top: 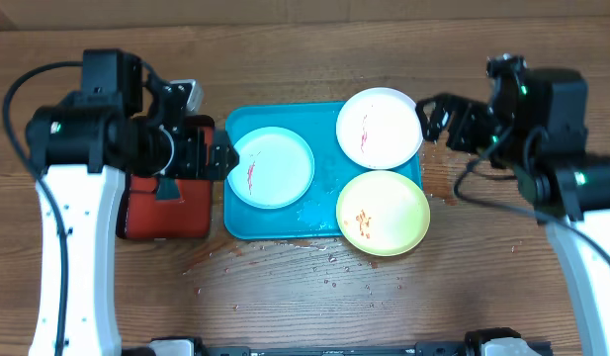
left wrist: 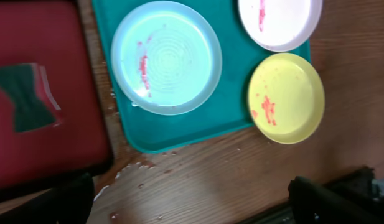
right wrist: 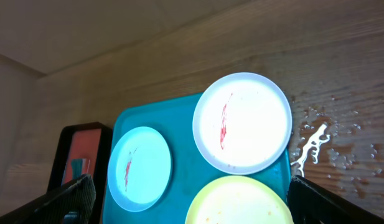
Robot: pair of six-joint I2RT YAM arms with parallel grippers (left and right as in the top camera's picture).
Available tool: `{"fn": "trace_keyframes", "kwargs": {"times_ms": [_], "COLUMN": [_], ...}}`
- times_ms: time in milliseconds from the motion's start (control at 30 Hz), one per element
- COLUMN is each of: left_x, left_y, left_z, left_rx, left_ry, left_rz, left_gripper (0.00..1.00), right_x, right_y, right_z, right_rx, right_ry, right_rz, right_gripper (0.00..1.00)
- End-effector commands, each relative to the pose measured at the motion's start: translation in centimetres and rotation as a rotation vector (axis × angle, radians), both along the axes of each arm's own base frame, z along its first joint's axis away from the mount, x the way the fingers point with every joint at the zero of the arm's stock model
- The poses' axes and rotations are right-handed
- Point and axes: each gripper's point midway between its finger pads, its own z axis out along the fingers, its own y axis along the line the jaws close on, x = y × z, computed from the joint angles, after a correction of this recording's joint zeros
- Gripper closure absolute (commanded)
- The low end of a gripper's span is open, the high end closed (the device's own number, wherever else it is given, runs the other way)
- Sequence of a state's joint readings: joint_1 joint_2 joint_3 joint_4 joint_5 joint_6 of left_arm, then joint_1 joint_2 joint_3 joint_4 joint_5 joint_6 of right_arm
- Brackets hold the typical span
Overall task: Clean dirty plates on tray and stack at the side
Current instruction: 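Reach the left gripper to the sponge and the right gripper to the light-blue plate rim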
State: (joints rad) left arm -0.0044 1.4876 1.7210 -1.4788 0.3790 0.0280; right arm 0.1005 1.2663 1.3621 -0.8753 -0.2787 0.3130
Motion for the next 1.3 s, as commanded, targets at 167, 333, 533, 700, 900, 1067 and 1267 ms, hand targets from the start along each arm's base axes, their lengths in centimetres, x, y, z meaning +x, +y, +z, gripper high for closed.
{"fn": "trace_keyframes", "kwargs": {"times_ms": [167,333,533,700,900,1067,1267], "left_x": [3.0,4.6,6.5,7.6,8.6,9.3,9.5], "left_y": [-1.1,-1.1,-0.1,4.0,8.4,9.2,9.3], "left_z": [-1.9,-3.6,-5.1,-6.0,-5.9,-5.7,-5.7], "left_rx": [-0.082,-0.081,-0.024,0.204,0.363,0.359,0.358], "left_ry": [0.055,0.078,0.061,0.037,0.015,-0.009,-0.017], "left_rz": [-0.011,-0.01,0.008,0.114,0.339,0.37,0.373], "left_gripper": [0.0,0.0,0.0,0.0,0.0,0.0,0.0], "right_x": [3.5,4.3,4.0,3.1,2.7,3.4,3.9], "right_y": [1.8,6.3,12.6,17.0,20.8,19.6,19.2], "right_z": [-3.1,-4.4,-8.2,-13.9,-19.5,-23.4,-26.1], "right_rx": [0.035,0.158,0.077,-0.092,-0.135,-0.236,-0.285], "right_ry": [0.075,0.125,0.186,0.241,0.293,0.325,0.335], "right_rz": [0.061,0.157,0.192,0.156,0.183,0.12,0.106], "right_gripper": [0.0,0.12,0.15,0.2,0.3,0.39,0.45]}}
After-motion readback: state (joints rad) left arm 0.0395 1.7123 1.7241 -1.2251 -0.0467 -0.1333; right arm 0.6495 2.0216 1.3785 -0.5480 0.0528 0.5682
